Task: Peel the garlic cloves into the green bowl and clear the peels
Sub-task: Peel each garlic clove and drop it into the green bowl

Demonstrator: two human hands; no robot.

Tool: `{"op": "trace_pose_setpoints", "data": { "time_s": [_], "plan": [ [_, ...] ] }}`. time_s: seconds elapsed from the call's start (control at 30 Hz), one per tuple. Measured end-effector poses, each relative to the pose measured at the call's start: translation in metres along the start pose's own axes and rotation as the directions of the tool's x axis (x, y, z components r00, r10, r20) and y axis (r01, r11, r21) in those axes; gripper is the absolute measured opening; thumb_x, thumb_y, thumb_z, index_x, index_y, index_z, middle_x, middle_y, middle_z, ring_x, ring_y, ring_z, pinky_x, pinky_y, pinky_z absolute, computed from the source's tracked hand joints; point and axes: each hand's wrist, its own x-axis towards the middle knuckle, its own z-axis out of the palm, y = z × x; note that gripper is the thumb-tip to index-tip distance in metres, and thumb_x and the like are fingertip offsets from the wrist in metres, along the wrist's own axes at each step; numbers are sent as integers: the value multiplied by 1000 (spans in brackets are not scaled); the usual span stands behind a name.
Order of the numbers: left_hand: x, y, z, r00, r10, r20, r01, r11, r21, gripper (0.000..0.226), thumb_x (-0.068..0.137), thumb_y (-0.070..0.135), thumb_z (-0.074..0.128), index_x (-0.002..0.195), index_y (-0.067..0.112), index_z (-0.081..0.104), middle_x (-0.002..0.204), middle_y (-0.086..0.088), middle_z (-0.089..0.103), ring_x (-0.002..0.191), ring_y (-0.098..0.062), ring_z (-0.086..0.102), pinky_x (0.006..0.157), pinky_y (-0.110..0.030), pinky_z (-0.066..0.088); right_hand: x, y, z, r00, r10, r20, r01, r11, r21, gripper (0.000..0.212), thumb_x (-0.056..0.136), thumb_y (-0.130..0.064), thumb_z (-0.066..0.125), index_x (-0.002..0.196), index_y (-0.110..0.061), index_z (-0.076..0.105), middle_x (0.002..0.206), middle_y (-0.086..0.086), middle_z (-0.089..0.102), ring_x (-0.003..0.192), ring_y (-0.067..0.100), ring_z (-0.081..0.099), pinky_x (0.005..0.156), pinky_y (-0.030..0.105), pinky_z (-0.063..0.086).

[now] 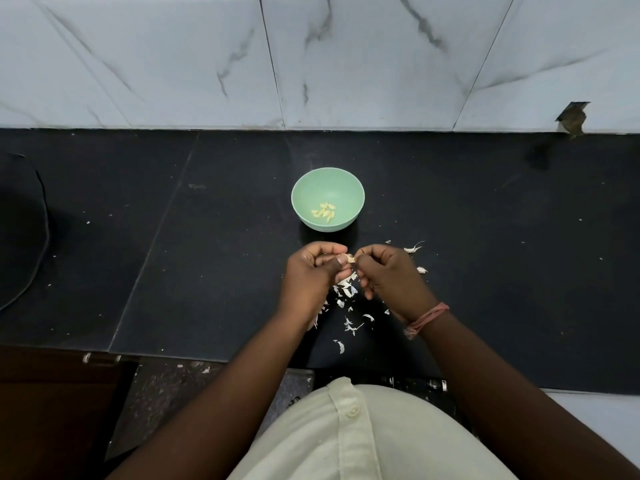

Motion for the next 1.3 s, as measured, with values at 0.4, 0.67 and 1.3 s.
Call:
{"op": "trace_pose_setpoints", "data": {
  "time_s": [0.4, 0.67, 1.3],
  "plan": [
    [3, -4, 0, 951, -310, -3, 294, 903, -313, 10, 91, -10, 61, 92, -2, 66, 77, -12, 74, 70, -18, 73, 71, -25, 62, -2, 8, 5, 997, -56, -49, 44, 974, -224, 12, 95, -12, 59, 88, -3, 64, 55, -2, 57, 43, 18, 49, 47, 27, 42],
    [1, -2, -2, 964, -264, 7, 253, 915, -314, 8, 92, -6, 62, 96, -2, 67, 88, -15, 74, 77, -19, 73, 67, -24, 61, 2, 8, -5, 990, -56, -127, 34, 985, -167, 8, 93, -7, 67, 89, 1, 69, 67, 13, 65, 50, 20, 61, 54, 34, 54],
    [1, -20, 0, 969, -236, -76, 196, 917, -346, 12, 88, -8, 66, 96, 0, 71, 83, -10, 75, 76, -17, 72, 73, -22, 60, -5, 25, 8, 977, -177, -118, 140, 954, -265, 14, 91, -8, 70, 88, -20, 76, 74, -7, 74, 66, 8, 68, 70, 36, 60]
  ]
}}
